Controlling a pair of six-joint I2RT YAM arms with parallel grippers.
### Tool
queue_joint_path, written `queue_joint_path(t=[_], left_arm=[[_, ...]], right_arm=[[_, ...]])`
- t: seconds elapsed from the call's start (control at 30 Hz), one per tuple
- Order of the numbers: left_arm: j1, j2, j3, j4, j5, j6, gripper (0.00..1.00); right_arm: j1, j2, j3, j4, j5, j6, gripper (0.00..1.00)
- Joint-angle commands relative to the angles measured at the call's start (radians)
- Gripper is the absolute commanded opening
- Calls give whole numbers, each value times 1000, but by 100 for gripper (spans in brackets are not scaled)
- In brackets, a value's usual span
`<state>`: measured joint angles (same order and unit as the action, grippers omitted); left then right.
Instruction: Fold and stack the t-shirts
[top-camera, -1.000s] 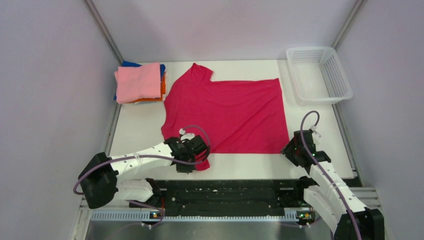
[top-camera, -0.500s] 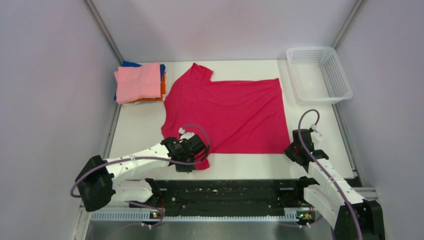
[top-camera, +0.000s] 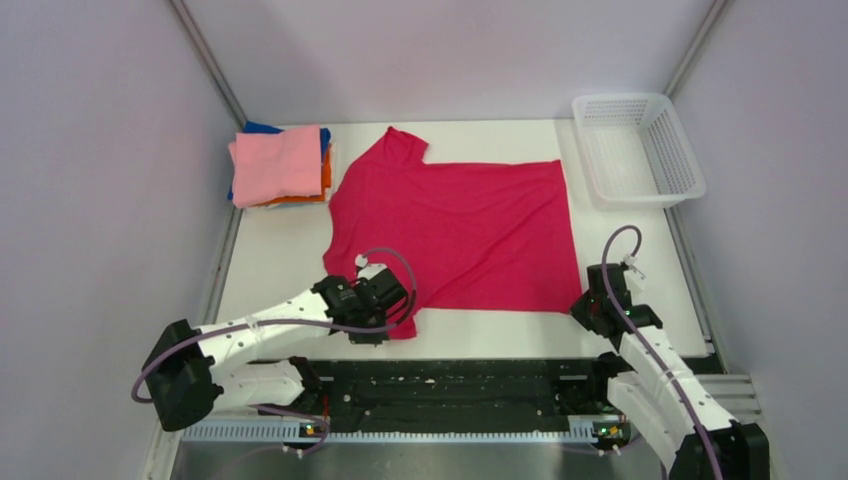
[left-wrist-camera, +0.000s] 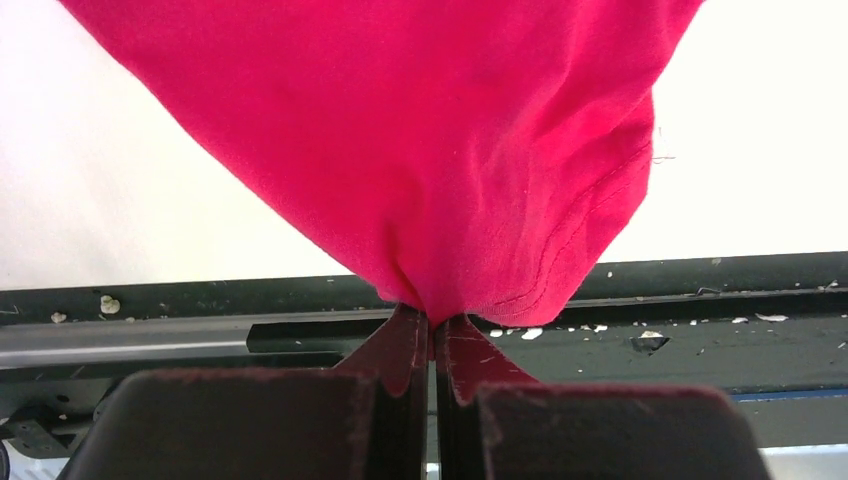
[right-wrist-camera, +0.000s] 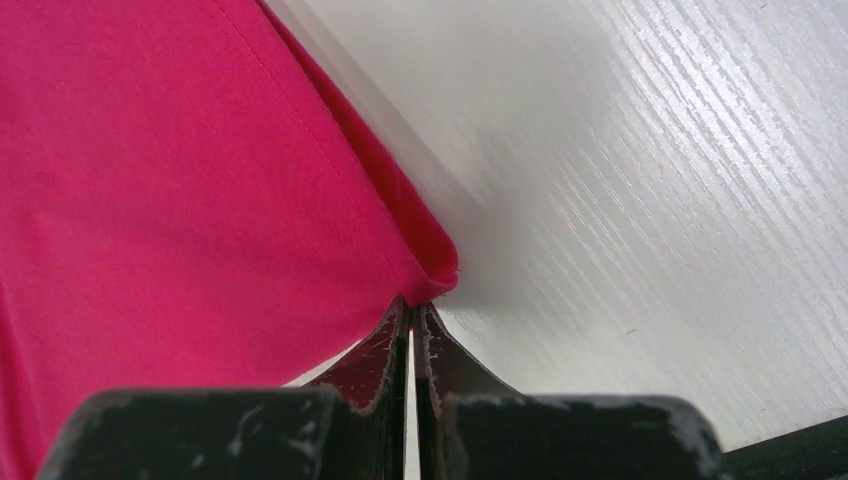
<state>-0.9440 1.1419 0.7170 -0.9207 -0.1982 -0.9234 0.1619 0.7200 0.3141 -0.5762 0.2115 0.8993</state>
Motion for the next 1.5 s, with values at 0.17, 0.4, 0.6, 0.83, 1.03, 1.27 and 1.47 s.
queue_joint_path(t=[0.17,0.4,0.6,0.83,1.03,1.27,1.47], left_arm=[[56,32,112,87,-72,83,0],[201,113,241,214,-68,211,0],[315,215,366,253,-118,301,0],[391,305,480,307,-172,414,0],[438,362,521,412,-188,533,0],[488,460,589,469,-164,623,0],[531,563,672,458,-118,632,0]], right_arm=[[12,104,116,86,-52,-78,0],[11,228,245,130,-30,-117,0],[1,355,375,165,13,-141,0],[-32,483,476,219,6,-168,0],[-47,572,551,266,-14,-193,0],[-61,633,602,299,2,-229,0],[-71,701,635,349,3,-290,0]])
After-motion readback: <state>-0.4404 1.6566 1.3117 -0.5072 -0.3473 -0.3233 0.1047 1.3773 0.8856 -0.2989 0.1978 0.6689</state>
